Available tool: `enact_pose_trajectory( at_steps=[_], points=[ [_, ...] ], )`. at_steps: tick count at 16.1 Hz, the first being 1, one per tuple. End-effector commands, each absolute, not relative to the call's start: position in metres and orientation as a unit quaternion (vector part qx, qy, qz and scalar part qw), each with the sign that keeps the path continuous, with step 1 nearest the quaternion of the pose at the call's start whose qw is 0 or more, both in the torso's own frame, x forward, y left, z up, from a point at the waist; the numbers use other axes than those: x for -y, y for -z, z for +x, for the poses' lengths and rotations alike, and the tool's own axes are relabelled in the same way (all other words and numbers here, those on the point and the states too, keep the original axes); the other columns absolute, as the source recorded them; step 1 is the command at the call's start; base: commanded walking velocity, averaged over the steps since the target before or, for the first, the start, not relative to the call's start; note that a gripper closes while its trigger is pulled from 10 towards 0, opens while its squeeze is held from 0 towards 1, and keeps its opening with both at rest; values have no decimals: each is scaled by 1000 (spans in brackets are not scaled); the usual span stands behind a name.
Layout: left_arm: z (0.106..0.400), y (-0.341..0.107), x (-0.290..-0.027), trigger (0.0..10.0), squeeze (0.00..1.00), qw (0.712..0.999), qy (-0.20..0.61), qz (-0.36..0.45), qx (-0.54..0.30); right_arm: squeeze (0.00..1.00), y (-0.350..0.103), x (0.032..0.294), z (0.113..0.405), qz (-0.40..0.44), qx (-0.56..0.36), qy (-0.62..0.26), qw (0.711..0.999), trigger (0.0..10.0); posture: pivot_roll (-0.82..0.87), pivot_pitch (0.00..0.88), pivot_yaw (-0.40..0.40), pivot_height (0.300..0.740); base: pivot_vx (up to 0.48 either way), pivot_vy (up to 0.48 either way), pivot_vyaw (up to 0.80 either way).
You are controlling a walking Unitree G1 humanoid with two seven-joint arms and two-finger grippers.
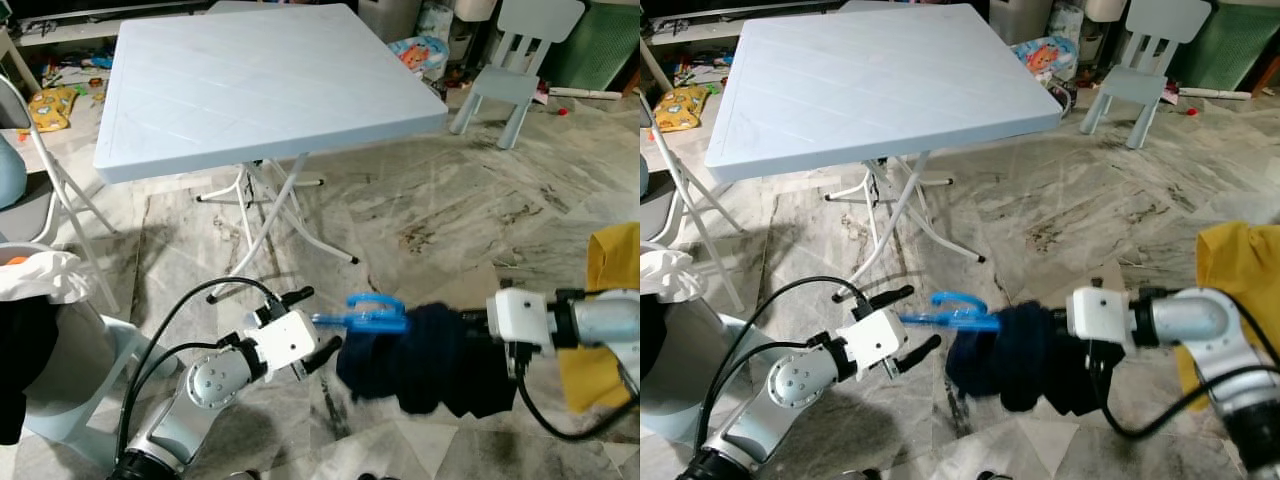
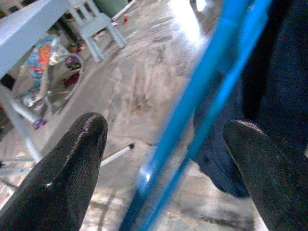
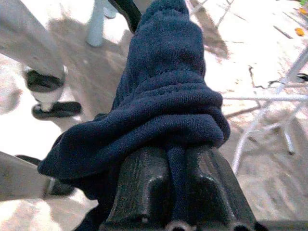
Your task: Hang hanger
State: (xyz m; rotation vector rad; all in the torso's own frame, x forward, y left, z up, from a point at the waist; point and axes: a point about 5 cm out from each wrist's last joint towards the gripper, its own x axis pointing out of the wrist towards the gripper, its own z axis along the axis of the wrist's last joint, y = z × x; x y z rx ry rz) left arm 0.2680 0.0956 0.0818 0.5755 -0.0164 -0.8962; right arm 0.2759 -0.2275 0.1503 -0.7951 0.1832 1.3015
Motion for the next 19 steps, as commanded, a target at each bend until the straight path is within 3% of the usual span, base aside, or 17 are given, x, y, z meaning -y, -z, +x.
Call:
enact_pose_trajectory(
  at_steps=[1, 2, 3, 4, 10, 13, 19],
  points=[
    [267, -82, -93, 10000, 94, 858, 440, 266, 6, 0, -165, 226, 275, -358, -60, -593, 719, 10000, 1, 128, -39, 740, 0, 0, 0],
    [264, -83, -86, 7804, 0, 847, 468, 251, 4, 0, -166, 218, 271, -349, -50, -606, 713, 10000, -3, 129, -38, 740, 0, 0, 0],
    [262, -85, -81, 2471, 0, 844, 484, 232, 0, 0, -163, 215, 270, -347, -48, -611, 710, 10000, -5, 129, -39, 740, 0, 0, 0],
    [260, -88, -77, 0, 0, 842, 496, 212, -1, 0, -160, 211, 269, -347, -48, -617, 704, 10000, -5, 129, -38, 740, 0, 0, 0],
    [253, -92, -73, 0, 0, 820, 554, 133, -48, 0, -150, 203, 264, -357, -51, -624, 694, 10000, -9, 132, -38, 740, 0, 0, 0],
    [243, -86, -80, 0, 0, 797, 582, 136, -86, 0, -151, 204, 265, -358, -50, -623, 694, 10000, -9, 135, -37, 740, 0, 0, 0],
    [244, -90, -107, 0, 0, 809, 560, 146, -105, 0, -147, 204, 265, -358, -55, -623, 693, 10000, -2, 139, -40, 740, 0, 0, 0]
  ],
)
